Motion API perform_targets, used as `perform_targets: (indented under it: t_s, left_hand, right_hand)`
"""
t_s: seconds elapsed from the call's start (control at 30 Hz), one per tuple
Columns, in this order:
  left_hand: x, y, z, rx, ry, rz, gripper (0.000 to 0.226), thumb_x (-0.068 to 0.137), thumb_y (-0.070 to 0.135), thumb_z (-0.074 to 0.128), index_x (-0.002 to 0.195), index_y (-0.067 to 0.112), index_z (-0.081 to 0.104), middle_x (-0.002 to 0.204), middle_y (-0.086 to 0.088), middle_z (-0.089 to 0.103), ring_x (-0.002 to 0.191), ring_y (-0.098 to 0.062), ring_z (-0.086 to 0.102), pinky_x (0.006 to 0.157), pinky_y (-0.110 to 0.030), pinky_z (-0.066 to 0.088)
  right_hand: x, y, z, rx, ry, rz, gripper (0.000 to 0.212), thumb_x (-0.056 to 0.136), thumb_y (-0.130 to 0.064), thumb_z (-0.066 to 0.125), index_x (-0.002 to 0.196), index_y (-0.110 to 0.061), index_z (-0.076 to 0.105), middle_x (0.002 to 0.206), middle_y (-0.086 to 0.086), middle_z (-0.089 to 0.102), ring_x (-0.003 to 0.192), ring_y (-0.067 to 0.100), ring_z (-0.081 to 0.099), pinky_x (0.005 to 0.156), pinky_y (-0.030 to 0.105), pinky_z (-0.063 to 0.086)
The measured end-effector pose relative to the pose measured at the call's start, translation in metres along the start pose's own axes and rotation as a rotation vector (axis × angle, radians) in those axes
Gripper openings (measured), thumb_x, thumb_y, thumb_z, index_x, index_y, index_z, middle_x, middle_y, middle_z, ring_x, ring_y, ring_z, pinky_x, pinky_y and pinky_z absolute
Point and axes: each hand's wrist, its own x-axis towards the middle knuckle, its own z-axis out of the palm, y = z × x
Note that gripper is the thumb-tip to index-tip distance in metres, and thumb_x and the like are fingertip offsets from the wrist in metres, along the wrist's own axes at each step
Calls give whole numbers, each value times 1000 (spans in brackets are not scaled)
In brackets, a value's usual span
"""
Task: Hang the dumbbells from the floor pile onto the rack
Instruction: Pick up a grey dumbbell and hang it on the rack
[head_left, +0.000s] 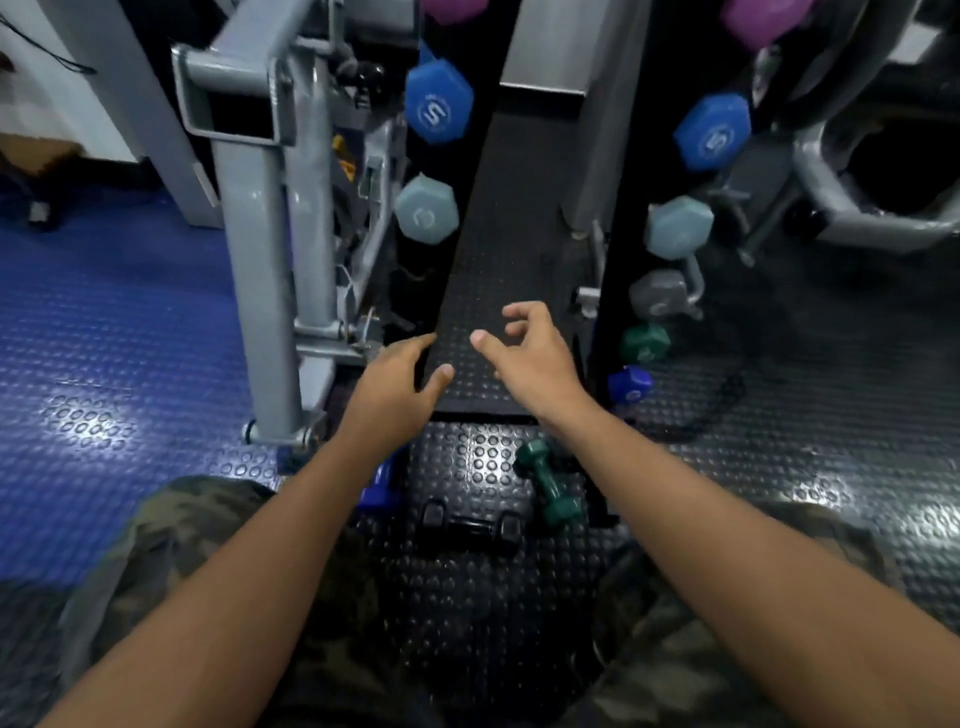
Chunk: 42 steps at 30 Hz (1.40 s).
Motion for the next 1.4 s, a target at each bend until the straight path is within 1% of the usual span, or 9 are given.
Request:
perform_targets:
  t_s: [0.1,0.2,0.3,0.4,0.6,0.83,0.97,1.13,1.4]
  left_hand:
    - [-3,-8,20,38,-108,-13,68,101,47,63,159,20,41,159,-10,46,139,-30,51,114,-48,45]
    - [-1,-14,40,128,-156,-32,71,101,50,60,162,24,34,168,-9,33,151,-31,37,119,-55,37]
    - [7,-15,59,194,-224,-33,71,102,51,58,163,26,32,170,-7,29,148,-32,41,121,-58,33]
    - [19,-13,82,192,-283,-9,71,103,52,55,164,28,29,171,-6,25,149,-32,40,121,-59,31]
    - [45,-19,137,258,-396,4,72,102,53,55,164,32,23,172,-4,23,147,-28,44,124,-59,28]
    - [64,-41,187,291,-520,-71,70,105,51,51,165,32,20,172,-3,23,154,-26,33,127,-59,20]
    - [68,-58,213,322,-574,-134,71,105,53,49,165,32,19,171,-4,24,151,-26,37,127,-59,20]
    - [61,-79,235,388,-681,-178,70,105,55,47,165,33,18,172,-2,22,149,-24,42,127,-60,16]
    - [57,-95,245,392,-675,-198,70,104,55,48,165,35,20,171,0,24,151,-23,38,127,-61,16]
  right_hand:
    - [-9,31,-6,-89,20,0,51,93,-46,75,132,-24,50,130,0,54,115,19,61,93,35,52]
    - [-15,64,-10,-190,-13,10,55,94,-44,74,137,-23,47,136,2,50,118,17,57,97,34,51]
    - [-18,99,-12,-289,-72,31,55,98,-38,72,141,-20,43,143,3,44,111,9,48,90,18,41]
    - [-12,133,-9,-351,-91,85,55,97,-33,73,140,-16,44,142,7,45,111,14,49,92,23,39]
    - [9,194,-6,-344,-81,253,56,96,-35,75,140,-16,45,140,9,46,111,25,61,96,35,51]
    - [33,262,-5,-266,-35,417,58,96,-29,75,141,-17,42,139,13,46,100,24,57,90,34,49]
    - [33,300,-3,-232,-12,538,62,95,-28,76,144,-12,41,142,15,45,99,23,56,95,35,51]
    - [28,335,6,-219,-5,636,61,96,-28,74,144,-10,41,138,17,46,95,24,56,85,33,49]
    - [54,362,21,-137,18,666,63,96,-32,73,146,-10,41,139,16,45,100,28,60,84,37,52]
